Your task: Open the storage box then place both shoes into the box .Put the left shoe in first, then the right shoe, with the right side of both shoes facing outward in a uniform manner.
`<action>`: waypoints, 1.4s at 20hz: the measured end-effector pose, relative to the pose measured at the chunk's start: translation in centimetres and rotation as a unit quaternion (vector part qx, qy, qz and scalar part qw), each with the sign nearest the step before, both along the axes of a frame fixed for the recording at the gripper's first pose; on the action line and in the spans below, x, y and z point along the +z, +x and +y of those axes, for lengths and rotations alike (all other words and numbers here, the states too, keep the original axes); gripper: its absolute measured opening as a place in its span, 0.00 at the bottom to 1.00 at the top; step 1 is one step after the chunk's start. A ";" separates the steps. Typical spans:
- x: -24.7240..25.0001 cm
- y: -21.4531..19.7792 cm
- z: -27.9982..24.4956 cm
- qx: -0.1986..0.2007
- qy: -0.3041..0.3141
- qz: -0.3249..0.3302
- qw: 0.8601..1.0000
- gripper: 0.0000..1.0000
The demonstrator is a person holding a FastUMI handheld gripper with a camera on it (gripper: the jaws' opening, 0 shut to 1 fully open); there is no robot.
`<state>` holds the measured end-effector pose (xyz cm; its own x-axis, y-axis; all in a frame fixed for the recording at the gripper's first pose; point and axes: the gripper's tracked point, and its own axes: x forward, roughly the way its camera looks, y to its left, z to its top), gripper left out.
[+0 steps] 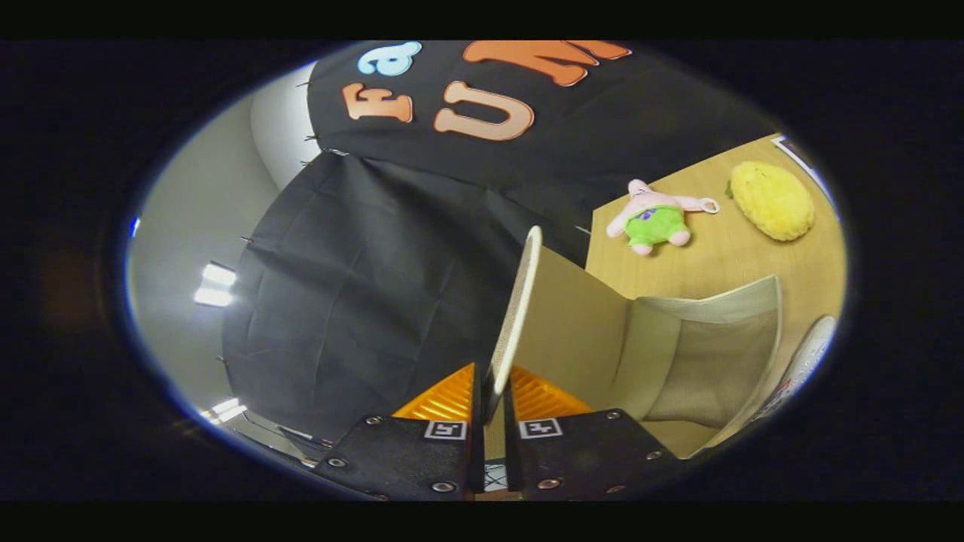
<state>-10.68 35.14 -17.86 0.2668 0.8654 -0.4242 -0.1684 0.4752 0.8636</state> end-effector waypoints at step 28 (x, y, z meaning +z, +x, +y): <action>-14.4 -0.4 -22.4 -0.110 -0.289 0.001 0.951 0.96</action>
<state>-11.04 12.72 -32.24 0.4134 0.4118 -0.8121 -0.0096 0.8938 0.4483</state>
